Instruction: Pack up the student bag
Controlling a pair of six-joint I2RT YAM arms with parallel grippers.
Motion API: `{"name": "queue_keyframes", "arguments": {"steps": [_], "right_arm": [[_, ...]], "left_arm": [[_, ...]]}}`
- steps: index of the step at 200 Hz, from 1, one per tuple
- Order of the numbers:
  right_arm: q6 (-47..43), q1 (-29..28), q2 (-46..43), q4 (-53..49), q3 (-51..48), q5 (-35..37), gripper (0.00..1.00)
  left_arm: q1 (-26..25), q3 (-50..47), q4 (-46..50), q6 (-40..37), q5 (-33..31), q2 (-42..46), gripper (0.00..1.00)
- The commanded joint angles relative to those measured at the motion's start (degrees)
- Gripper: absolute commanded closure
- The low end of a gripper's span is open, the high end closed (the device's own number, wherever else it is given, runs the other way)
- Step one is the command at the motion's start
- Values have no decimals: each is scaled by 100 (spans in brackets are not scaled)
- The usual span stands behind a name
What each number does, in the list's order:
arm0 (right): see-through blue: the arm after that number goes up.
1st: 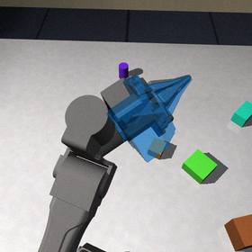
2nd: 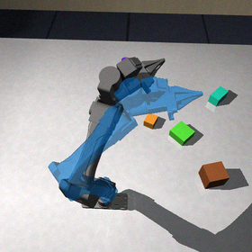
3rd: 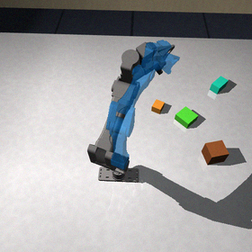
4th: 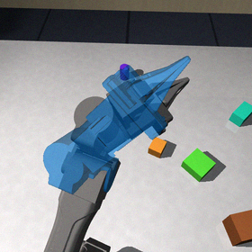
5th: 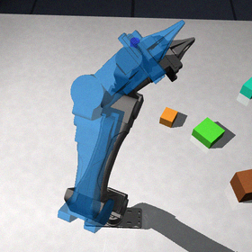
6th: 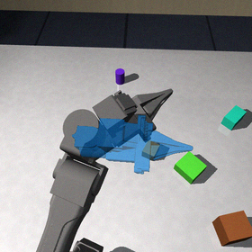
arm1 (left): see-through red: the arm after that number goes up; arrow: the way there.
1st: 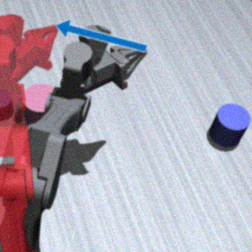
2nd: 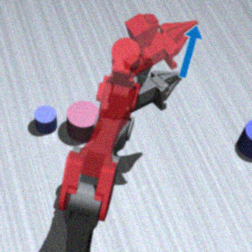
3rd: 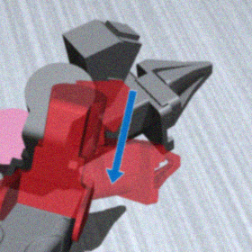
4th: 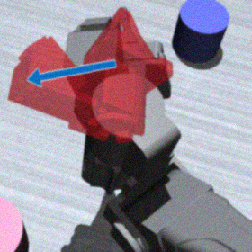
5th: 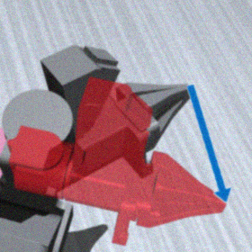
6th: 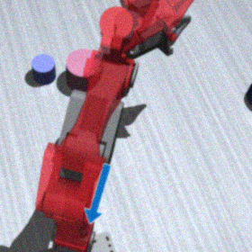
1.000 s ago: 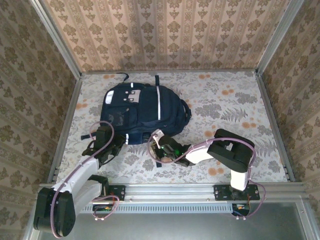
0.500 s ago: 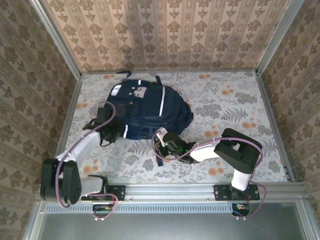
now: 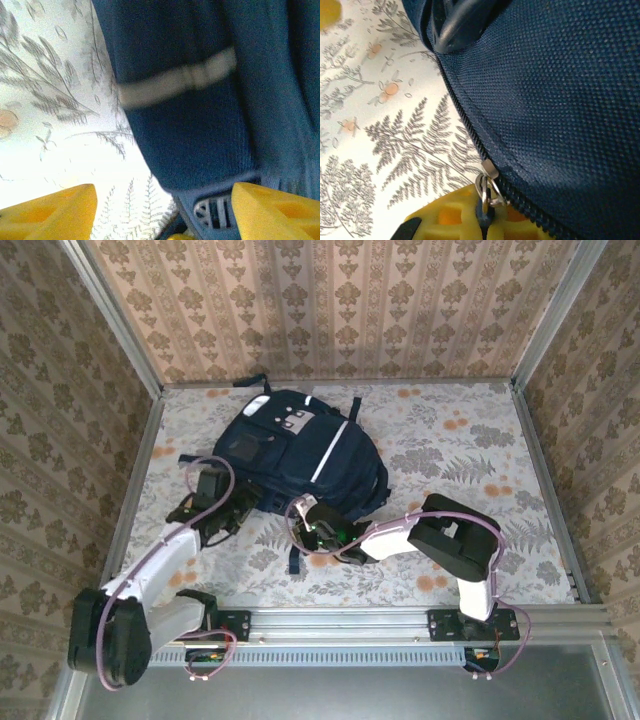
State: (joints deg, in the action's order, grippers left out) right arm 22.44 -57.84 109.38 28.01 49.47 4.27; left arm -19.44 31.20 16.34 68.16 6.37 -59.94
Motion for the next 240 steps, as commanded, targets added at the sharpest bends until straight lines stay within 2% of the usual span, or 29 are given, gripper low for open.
{"name": "queue_keyframes", "arguments": {"steps": [1,14,30,33,52,89,145,240], "right_arm": [[246,-42,156,205,264,-257,100],[262,-43,191,214,307,-295,100],[268,-42,202,230,319,-295,100],[268,-43,201,239,333,-300,100],[271,-34,210,266,350,-317,100],[355,-25,263,275,396,-402,100],[330,-1,292,-66,424,-258,100],[292,203,-129,-495,-101,-351,100]], "left_arm": [[-344,-229,-821,766,-468,124,22],[-542,-343,-1223,827,-516,-23,22],[-638,-468,-1612,1016,-505,-275,26],[-806,-498,-1678,1035,-517,-312,26],[-1033,-617,-2053,1085,-667,-516,30],[-1158,-600,-2379,1045,-756,-984,40],[-907,-468,-2161,468,-1058,-1107,75],[-426,-492,-2079,259,-884,-1345,77]]}}
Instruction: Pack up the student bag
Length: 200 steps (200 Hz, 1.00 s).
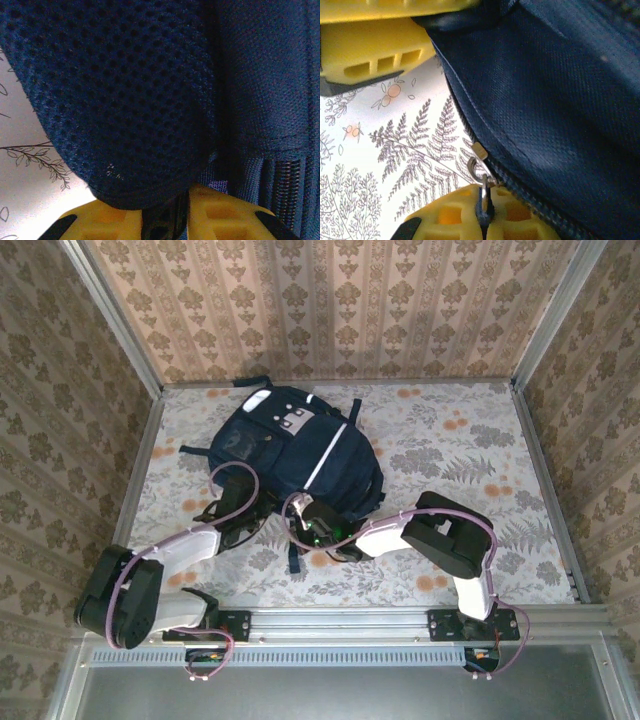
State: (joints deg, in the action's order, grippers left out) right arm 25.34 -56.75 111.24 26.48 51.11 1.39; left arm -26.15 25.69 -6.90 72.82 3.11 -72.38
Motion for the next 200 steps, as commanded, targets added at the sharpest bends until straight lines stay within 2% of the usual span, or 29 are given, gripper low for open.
{"name": "queue_keyframes", "arguments": {"steps": [1,27,67,102,200], "right_arm": [[1,94,-315,-342,-265,-62,100],[-45,111,-459,-424,-383,-67,100],[-171,116,-627,-1252,-198,-168,100],[-213,138,-875,-1522,-327,-185,100],[-617,481,-1612,-2565,-567,-377,100]], "left_arm": [[243,59,247,-211,-558,-97,77],[308,39,263,-239,-558,-91,77],[389,41,301,-304,-530,-56,77],[461,26,340,-360,-529,-13,77],[751,32,401,-529,-398,-30,77]]}}
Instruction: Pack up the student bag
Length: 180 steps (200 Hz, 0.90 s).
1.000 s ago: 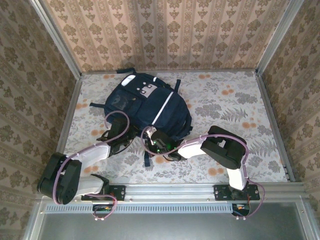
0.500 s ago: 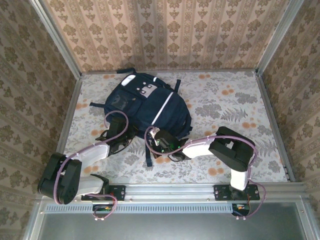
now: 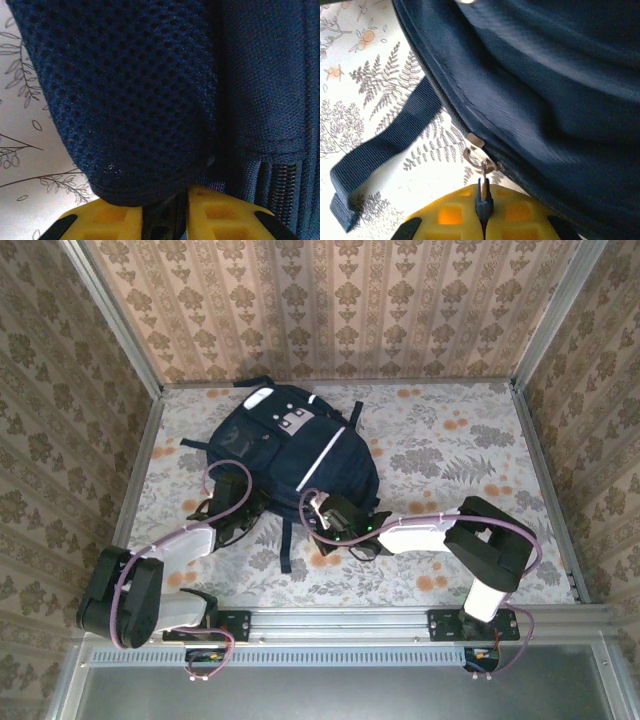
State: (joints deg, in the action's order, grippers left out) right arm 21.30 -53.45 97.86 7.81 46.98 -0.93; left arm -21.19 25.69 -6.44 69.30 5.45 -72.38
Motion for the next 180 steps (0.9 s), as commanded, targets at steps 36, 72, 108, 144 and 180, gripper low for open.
{"name": "queue_keyframes", "arguments": {"steps": [36,72,108,144,180], "right_arm": [[-331,440,-361,-956,-215,-440,100],[-527,602,-572,-1098,-299,-736,100],[-377,466,-272,-904,44,-1094,100],[397,206,480,-183,689,-1336,100],[865,-25,1286,-90,1650,-1226,100]], "left_arm": [[369,69,441,-247,-572,-26,76],[531,413,862,-576,-502,-90,77],[841,1438,1786,-1563,-219,-477,76],[1284,2286,2684,-1981,102,-1057,52],[1451,2265,3062,-1823,-148,-643,33]]}}
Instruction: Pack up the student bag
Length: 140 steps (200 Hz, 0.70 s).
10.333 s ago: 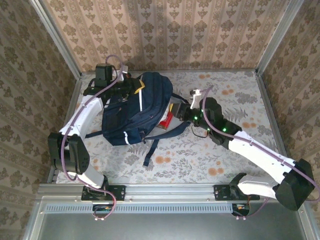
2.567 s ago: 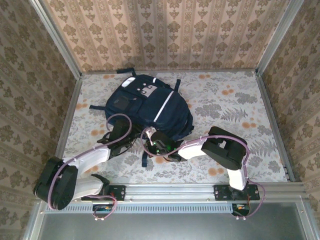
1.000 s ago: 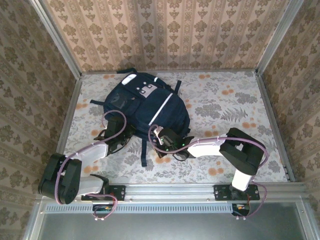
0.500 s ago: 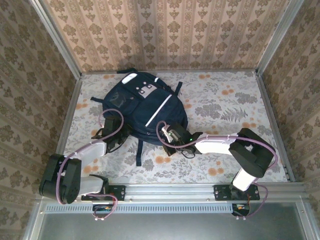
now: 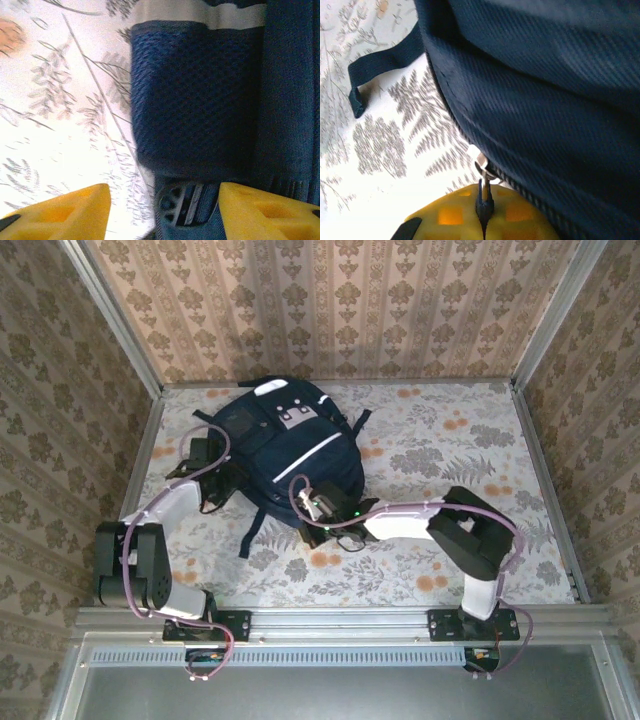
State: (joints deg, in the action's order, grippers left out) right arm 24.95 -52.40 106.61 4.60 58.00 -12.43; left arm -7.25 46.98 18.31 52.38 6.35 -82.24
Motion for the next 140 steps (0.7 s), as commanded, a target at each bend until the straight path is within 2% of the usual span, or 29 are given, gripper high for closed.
{"name": "queue_keyframes", "arguments": {"steps": [1,24,51,76,103,140], "right_arm": [[514,-130,430,237,569,-76,100],[754,-149,712,385,877,-59,100],[810,-207,932,380,1181,-85,100],[851,-218,1002,383,1275,-63,100],[899,-217,976,410,1238,-56,100],[997,-221,984,507,1178,-101,100]], "left_arm": [[56,131,600,-127,-234,363,33],[65,-177,776,107,-19,944,32],[-49,-965,190,712,512,1629,33],[-388,-1559,-492,1031,475,1948,39],[-530,-1962,-1000,1324,470,1913,42],[-671,-1973,-1361,1321,402,1588,41]]}}
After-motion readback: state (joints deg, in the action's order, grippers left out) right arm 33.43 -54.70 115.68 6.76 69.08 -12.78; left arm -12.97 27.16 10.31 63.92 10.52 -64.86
